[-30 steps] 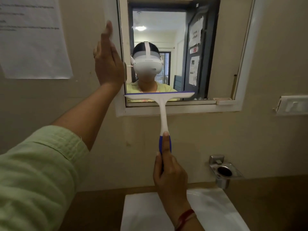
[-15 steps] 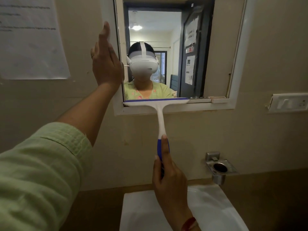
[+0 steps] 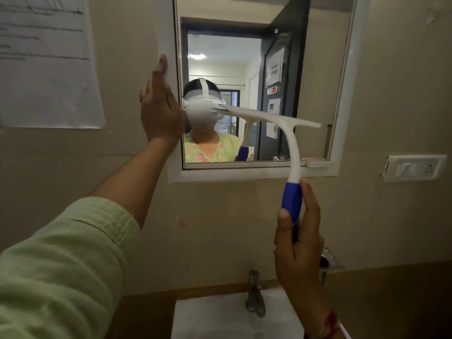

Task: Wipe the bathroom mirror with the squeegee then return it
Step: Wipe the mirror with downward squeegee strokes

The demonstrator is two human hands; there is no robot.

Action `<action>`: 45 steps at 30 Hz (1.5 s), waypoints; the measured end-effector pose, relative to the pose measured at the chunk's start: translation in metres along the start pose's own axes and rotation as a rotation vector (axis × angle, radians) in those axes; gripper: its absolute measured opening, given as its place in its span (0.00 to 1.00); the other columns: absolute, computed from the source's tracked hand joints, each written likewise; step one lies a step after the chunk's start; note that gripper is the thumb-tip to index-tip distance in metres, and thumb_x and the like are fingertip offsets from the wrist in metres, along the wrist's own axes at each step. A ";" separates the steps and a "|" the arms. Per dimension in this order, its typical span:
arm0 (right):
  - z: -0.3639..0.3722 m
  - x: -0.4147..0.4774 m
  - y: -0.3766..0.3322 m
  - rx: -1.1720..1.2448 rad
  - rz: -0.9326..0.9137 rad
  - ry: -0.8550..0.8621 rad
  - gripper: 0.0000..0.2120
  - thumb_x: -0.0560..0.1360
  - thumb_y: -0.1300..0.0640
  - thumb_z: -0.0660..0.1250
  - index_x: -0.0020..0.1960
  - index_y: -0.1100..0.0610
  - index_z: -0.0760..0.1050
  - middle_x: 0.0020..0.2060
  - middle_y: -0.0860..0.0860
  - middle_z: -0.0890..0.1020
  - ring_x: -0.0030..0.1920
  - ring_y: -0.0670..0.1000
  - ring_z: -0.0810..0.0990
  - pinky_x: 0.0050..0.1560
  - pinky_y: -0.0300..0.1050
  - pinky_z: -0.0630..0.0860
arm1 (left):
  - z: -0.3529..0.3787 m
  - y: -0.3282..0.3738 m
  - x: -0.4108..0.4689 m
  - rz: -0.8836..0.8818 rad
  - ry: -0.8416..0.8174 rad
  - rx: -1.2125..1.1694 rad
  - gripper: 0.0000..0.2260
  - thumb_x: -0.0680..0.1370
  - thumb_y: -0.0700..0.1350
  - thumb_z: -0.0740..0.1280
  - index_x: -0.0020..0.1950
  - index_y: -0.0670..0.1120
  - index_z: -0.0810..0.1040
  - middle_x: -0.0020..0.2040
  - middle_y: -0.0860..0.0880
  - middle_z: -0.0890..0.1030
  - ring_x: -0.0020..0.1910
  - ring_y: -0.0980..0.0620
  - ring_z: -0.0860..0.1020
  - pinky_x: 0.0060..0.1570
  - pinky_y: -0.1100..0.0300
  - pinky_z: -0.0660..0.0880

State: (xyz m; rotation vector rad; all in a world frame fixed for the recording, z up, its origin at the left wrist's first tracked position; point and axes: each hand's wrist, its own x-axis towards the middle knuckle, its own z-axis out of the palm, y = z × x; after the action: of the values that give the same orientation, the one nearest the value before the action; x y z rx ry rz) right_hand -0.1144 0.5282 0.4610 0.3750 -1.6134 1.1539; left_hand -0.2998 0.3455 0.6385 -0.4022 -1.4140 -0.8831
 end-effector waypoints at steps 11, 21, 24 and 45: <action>0.005 0.152 -0.010 -0.049 -0.236 0.109 0.20 0.81 0.52 0.56 0.72 0.47 0.57 0.35 0.45 0.74 0.27 0.43 0.72 0.27 0.32 0.71 | 0.000 -0.002 -0.002 -0.028 -0.008 -0.007 0.18 0.82 0.42 0.52 0.71 0.51 0.65 0.62 0.47 0.76 0.57 0.44 0.72 0.52 0.60 0.65; 0.031 0.279 -0.035 -0.122 -0.461 0.214 0.21 0.81 0.56 0.57 0.72 0.57 0.59 0.32 0.39 0.72 0.28 0.34 0.74 0.27 0.22 0.67 | -0.003 0.004 -0.004 -0.013 -0.011 -0.005 0.19 0.80 0.45 0.51 0.71 0.53 0.64 0.53 0.43 0.79 0.53 0.42 0.72 0.41 0.51 0.69; 0.039 0.300 -0.040 -0.148 -0.440 0.210 0.21 0.81 0.56 0.57 0.72 0.57 0.59 0.35 0.39 0.70 0.31 0.31 0.74 0.28 0.21 0.68 | -0.004 0.003 -0.004 0.003 -0.014 -0.005 0.19 0.80 0.46 0.50 0.71 0.52 0.64 0.50 0.43 0.79 0.51 0.43 0.73 0.40 0.55 0.67; 0.048 0.317 -0.036 -0.387 -0.385 0.176 0.26 0.82 0.50 0.51 0.76 0.48 0.43 0.30 0.47 0.74 0.26 0.42 0.76 0.27 0.32 0.73 | -0.005 0.006 -0.005 -0.043 -0.026 -0.018 0.18 0.82 0.40 0.54 0.71 0.51 0.65 0.57 0.43 0.78 0.56 0.46 0.70 0.42 0.56 0.66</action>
State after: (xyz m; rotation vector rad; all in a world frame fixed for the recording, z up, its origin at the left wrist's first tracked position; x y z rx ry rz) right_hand -0.2373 0.5673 0.7564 0.3032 -1.4870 0.5535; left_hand -0.2915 0.3475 0.6345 -0.3993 -1.4437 -0.9295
